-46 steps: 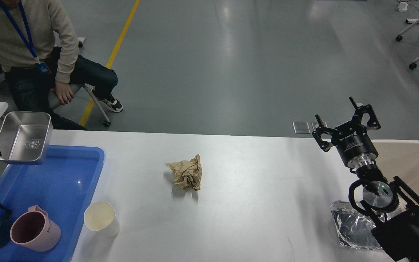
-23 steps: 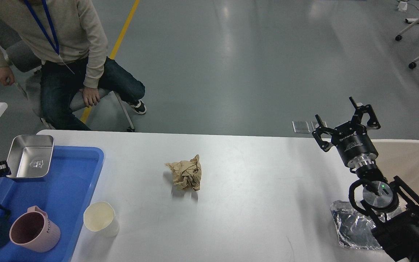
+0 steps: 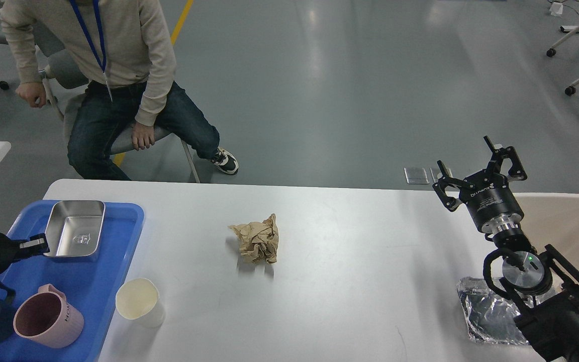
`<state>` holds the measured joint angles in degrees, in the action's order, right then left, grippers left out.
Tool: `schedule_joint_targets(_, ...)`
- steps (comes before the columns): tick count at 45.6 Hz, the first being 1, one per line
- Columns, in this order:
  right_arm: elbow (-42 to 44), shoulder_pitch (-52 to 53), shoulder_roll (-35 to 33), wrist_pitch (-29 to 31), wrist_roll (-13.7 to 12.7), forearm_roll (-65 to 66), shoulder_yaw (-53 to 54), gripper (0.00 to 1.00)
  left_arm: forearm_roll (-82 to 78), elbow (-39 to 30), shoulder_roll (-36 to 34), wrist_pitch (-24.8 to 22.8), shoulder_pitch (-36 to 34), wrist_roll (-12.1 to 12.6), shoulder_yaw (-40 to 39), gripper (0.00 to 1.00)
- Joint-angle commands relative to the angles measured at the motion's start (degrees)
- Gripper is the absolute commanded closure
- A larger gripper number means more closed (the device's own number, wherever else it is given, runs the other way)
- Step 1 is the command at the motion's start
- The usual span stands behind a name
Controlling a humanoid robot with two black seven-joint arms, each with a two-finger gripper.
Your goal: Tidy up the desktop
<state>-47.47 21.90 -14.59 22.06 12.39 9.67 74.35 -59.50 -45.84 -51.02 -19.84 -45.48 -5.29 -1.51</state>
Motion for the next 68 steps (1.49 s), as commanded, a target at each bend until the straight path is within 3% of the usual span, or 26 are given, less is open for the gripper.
schedule_joint_targets(1, 0.1, 0.0, 0.0, 0.0, 0.0, 0.0, 0.0, 0.0, 0.0, 0.1, 0.0, -0.2, 0.7, -0.2, 0.0, 0.86)
schedule_joint_targets(9, 0.0, 0.2, 0.0, 0.0, 0.0, 0.0, 0.0, 0.0, -0.1, 0.0, 0.0, -0.1, 0.7, -0.2, -0.1, 0.47)
schedule_joint_targets(21, 0.0, 0.2, 0.0, 0.0, 0.0, 0.0, 0.0, 0.0, 0.3, 0.0, 0.0, 1.1, -0.2, 0.0, -1.6, 0.18)
schedule_joint_targets(24, 0.0, 0.2, 0.0, 0.0, 0.0, 0.0, 0.0, 0.0, 1.5, 0.0, 0.0, 1.7, -0.6, 0.3, -3.7, 0.05)
schedule_joint_targets(45, 0.0, 0.3, 0.0, 0.0, 0.0, 0.0, 0.0, 0.0, 19.6, -0.2, -0.4, 0.5, -2.6, -0.1, -27.3, 0.04)
schedule_joint_targets(50, 0.0, 0.2, 0.0, 0.0, 0.0, 0.0, 0.0, 0.0, 25.8, -0.3, 0.6, -3.9, -1.7, -0.1, -34.4, 0.04)
schedule_joint_targets(68, -0.1, 0.2, 0.0, 0.0, 0.0, 0.0, 0.0, 0.0, 53.2, -0.6, 9.3, -5.2, 0.5, -0.2, -44.8, 0.04)
